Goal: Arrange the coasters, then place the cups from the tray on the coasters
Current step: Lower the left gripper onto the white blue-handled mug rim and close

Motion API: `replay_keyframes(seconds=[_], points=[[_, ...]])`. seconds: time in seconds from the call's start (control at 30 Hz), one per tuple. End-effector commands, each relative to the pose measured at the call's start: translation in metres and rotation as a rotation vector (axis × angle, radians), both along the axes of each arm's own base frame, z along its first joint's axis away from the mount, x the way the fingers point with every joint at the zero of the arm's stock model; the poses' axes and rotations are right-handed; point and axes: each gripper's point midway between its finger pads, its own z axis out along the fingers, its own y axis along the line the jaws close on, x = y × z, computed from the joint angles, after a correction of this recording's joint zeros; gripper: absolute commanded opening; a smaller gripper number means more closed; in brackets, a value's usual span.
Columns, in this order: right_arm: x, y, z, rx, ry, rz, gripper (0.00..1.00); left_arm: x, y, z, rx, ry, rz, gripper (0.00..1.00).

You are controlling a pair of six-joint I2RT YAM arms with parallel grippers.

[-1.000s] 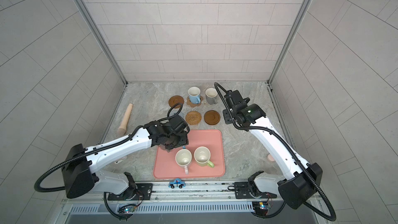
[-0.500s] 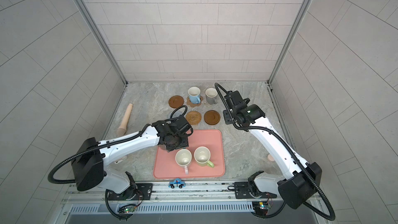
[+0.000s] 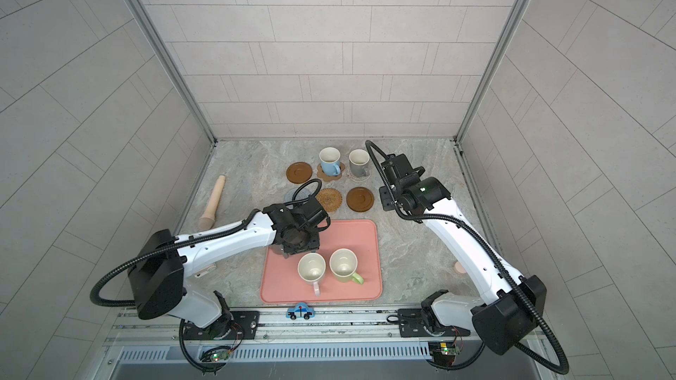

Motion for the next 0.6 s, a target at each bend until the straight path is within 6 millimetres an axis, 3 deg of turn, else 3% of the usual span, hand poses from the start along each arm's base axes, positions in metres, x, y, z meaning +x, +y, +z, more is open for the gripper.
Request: replay_keyframes(seconds=[0.0,0.57], points=[[-0.001,-0.005,0.004,0.004,-0.016,-0.028,0.51,0.003,0.003,0.002,0.025,-0.027,-0.006,0.42],[-0.003,-0.006,0.004,0.007,-0.016,-0.033,0.51,-0.002,0.015,-0.006,0.064,-0.027,-0.009,0.26]])
